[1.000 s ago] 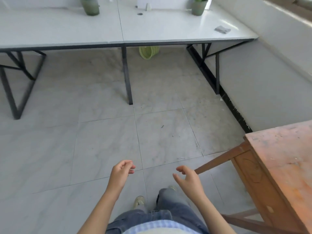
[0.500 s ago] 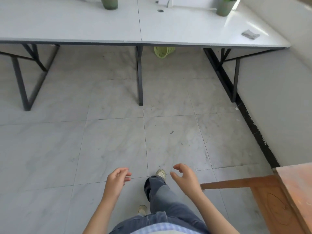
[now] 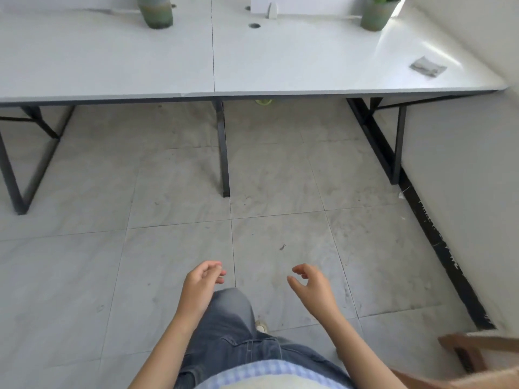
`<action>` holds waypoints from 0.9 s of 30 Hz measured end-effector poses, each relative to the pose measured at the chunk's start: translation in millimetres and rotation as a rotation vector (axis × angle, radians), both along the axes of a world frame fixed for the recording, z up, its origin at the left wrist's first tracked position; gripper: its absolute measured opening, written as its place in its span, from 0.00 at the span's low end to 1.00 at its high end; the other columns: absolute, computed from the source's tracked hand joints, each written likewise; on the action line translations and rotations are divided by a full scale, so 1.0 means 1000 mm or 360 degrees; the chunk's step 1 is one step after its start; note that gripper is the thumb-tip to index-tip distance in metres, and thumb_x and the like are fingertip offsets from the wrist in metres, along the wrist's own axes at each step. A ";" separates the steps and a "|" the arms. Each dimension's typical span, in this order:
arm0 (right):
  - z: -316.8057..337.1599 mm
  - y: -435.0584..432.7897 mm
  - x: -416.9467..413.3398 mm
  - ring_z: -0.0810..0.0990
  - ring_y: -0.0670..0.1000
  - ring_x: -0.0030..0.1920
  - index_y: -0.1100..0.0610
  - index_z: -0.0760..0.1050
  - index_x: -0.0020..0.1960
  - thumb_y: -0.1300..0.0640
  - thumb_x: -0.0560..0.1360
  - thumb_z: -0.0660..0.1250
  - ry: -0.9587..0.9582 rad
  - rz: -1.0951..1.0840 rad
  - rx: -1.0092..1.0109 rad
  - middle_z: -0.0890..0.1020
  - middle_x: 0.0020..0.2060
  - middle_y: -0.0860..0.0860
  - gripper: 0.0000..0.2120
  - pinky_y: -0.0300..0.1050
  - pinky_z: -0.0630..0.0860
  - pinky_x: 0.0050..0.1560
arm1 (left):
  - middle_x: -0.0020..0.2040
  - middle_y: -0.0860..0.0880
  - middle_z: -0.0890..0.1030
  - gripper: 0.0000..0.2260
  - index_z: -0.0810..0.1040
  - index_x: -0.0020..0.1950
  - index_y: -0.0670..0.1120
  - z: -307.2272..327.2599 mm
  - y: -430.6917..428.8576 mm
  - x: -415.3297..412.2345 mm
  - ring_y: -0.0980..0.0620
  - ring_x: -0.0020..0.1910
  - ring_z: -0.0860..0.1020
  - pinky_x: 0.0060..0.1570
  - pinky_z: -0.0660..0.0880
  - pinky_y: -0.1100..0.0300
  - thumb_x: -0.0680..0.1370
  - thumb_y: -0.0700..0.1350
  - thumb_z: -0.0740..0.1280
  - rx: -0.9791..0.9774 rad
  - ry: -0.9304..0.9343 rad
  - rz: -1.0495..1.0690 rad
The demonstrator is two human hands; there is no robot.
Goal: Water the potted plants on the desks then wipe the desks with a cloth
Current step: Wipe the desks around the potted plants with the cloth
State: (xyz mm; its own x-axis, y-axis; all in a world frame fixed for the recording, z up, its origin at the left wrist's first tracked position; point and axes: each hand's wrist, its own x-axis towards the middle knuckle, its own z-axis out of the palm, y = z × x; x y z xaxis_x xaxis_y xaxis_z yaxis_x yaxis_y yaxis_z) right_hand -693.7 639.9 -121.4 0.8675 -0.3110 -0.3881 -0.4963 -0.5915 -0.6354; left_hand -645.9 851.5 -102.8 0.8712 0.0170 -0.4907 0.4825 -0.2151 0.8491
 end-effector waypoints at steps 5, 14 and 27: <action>-0.011 -0.026 0.054 0.73 0.50 0.59 0.58 0.73 0.58 0.54 0.74 0.64 0.0078 -0.0053 0.0026 0.78 0.57 0.53 0.14 0.46 0.70 0.60 | 0.39 0.47 0.79 0.09 0.75 0.39 0.46 -0.009 -0.020 0.069 0.50 0.38 0.77 0.39 0.69 0.62 0.78 0.38 0.60 -0.0026 0.0065 0.0112; 0.004 -0.094 0.212 0.73 0.50 0.60 0.58 0.73 0.59 0.54 0.75 0.63 -0.0018 -0.0324 -0.0123 0.77 0.58 0.52 0.14 0.45 0.68 0.60 | 0.39 0.46 0.78 0.08 0.75 0.42 0.43 0.007 -0.102 0.283 0.51 0.37 0.76 0.29 0.70 0.75 0.78 0.38 0.59 -0.0194 -0.0111 -0.0067; 0.011 -0.185 0.276 0.73 0.48 0.53 0.57 0.74 0.54 0.56 0.74 0.63 0.0156 -0.0888 -0.0048 0.77 0.51 0.49 0.10 0.41 0.69 0.54 | 0.39 0.44 0.79 0.10 0.76 0.38 0.45 -0.009 -0.238 0.387 0.49 0.36 0.76 0.37 0.68 0.61 0.77 0.37 0.60 -0.0126 0.0230 -0.0772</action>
State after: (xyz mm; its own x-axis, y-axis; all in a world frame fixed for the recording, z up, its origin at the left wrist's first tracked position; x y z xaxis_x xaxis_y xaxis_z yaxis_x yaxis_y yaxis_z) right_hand -418.0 455.0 -110.4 0.5290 -0.7243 -0.4423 -0.7948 -0.2401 -0.5574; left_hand -258.4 613.7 -112.1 0.6926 -0.4144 -0.5903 0.4570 -0.3811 0.8037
